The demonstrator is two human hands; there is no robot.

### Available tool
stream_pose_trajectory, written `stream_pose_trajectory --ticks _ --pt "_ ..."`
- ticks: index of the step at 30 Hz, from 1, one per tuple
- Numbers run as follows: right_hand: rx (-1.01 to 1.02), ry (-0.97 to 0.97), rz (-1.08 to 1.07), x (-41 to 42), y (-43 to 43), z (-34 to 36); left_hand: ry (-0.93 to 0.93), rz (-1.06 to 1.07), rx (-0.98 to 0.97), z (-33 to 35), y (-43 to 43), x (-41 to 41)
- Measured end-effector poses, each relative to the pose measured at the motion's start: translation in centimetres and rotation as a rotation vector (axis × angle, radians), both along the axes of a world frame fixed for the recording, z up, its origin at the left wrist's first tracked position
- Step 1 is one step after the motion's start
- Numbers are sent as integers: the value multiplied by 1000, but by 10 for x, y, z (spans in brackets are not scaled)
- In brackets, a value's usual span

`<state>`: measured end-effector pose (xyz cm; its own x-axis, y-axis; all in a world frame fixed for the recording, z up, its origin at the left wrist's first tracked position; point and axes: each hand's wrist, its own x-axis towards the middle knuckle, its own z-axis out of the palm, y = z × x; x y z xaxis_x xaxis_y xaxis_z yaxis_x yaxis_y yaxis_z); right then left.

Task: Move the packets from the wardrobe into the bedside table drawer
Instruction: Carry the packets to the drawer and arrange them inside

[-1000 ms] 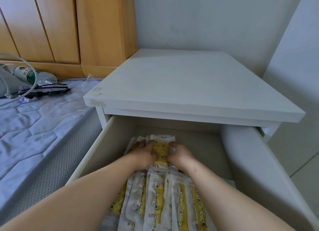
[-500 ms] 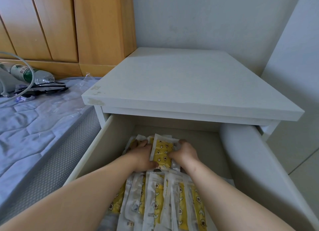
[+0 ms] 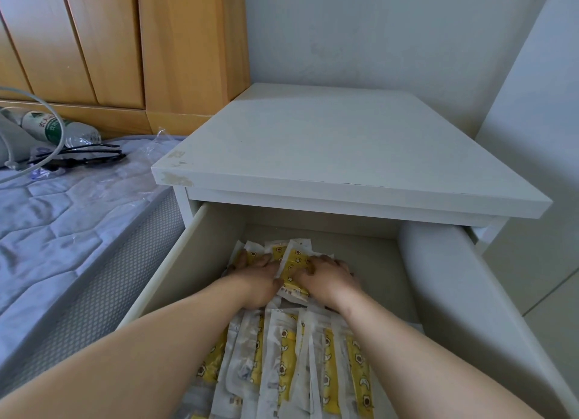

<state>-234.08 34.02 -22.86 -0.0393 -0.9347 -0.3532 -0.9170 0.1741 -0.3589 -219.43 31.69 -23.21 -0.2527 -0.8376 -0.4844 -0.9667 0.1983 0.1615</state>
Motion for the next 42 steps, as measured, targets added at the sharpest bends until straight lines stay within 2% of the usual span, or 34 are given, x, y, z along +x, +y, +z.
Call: stream_pose_trajectory --ticks 3,8,15,21,27,33,37,42 --pt "10 94 70 -1 4 -1 -11 -27 10 -8 -5 4" --pt "-69 82 5 -13 5 -3 -73 -55 23 0 -2 3" --pt "-31 -84 10 -10 11 0 64 81 61 10 2 4" --pt "-69 -65 46 -1 13 4 183 127 6 5 0 -1" --pt "-55 -160 -6 0 13 2 75 29 -12 -1 0 -2" --pt "-56 -171 -2 3 13 -1 118 73 -39 -1 2 -5" --pt "-1 -89 25 7 12 -1 151 107 -69 -4 0 -6" --pt "-38 -152 5 1 13 -2 128 96 -96 -4 3 -7"
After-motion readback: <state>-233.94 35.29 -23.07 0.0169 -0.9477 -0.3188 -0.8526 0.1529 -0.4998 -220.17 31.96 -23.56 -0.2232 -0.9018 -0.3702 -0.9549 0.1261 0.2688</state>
